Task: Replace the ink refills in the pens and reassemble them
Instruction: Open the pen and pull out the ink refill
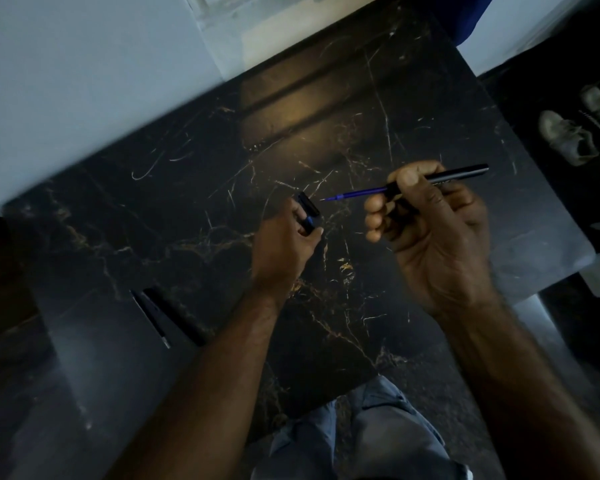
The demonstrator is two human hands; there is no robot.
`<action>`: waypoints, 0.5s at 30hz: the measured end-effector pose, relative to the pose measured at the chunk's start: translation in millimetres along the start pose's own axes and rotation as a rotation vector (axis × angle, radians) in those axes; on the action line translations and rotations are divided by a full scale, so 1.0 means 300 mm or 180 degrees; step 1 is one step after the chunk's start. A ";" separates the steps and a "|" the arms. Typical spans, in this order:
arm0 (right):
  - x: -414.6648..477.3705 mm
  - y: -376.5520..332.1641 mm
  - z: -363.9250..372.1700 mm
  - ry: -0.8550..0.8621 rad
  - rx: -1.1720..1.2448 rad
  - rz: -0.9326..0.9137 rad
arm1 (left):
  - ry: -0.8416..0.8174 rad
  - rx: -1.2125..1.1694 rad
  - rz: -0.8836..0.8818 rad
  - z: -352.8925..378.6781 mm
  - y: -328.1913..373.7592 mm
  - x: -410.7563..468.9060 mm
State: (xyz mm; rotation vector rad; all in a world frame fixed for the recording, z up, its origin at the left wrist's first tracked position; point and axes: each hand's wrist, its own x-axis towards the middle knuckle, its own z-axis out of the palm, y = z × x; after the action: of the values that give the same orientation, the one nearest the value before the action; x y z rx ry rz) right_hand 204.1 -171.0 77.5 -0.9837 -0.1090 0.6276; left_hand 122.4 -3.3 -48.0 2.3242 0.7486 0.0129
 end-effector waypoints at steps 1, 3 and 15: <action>0.001 0.000 0.001 0.0008 0.0004 -0.0001 | 0.0016 0.0002 0.0004 -0.001 0.000 -0.002; 0.001 -0.001 0.002 0.0030 0.0003 -0.0002 | 0.0052 -0.0010 0.0040 -0.004 -0.002 -0.006; -0.009 0.002 -0.011 0.0034 -0.0004 -0.0016 | -0.0007 0.0003 0.0017 0.027 0.010 -0.003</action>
State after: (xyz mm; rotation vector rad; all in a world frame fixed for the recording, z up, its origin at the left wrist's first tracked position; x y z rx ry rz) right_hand 202.8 -174.6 75.6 -0.9877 -0.1024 0.6177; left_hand 124.7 -10.4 -52.2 2.3268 0.7416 0.0122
